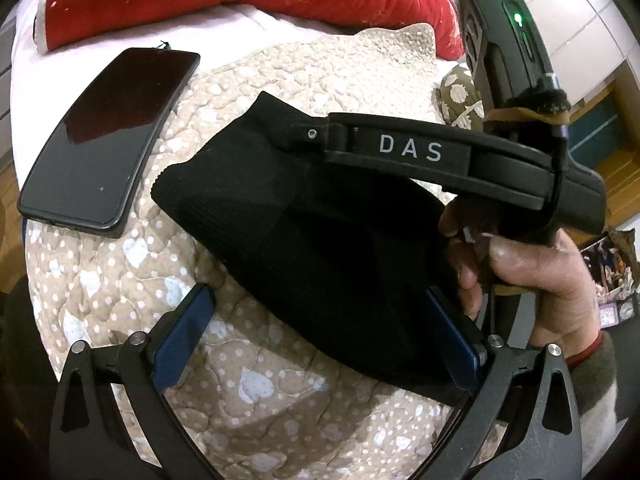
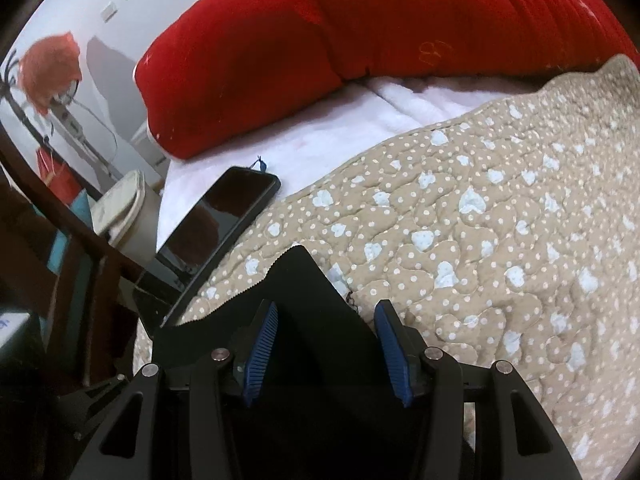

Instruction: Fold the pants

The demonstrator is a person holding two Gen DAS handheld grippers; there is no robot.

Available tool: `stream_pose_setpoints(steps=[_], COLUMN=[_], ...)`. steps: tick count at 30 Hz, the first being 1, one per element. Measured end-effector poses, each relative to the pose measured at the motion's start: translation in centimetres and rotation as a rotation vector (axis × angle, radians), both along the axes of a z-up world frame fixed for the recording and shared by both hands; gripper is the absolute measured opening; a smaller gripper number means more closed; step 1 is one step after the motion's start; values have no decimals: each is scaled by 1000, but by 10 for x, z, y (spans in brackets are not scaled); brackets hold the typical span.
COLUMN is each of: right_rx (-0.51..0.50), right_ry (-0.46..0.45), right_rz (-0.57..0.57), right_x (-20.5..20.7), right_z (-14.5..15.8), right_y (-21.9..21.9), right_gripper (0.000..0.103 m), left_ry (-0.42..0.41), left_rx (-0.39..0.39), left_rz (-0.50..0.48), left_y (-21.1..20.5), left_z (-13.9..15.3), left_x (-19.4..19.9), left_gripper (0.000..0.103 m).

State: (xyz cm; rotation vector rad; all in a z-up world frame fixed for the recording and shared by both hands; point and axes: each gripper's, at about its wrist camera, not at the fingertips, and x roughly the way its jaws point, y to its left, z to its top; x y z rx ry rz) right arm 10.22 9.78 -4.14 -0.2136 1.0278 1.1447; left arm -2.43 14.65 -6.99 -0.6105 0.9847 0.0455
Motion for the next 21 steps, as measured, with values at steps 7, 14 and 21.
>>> stream_pose_setpoints(steps=[7, 14, 21], right_rx=[50, 177, 362], right_ry=[-90, -68, -65], right_rz=[-10, -82, -194], right_x=[-14, -17, -29], right_z=[12, 33, 62], right_y=[-6, -32, -92], right_gripper=[22, 16, 14], left_ry=[-19, -83, -244], left_rx=[-47, 30, 245], left_rz=[24, -17, -104], left_y=[11, -1, -34], left_z=[3, 17, 47], left_x=[-4, -9, -26], left_gripper=[36, 18, 16])
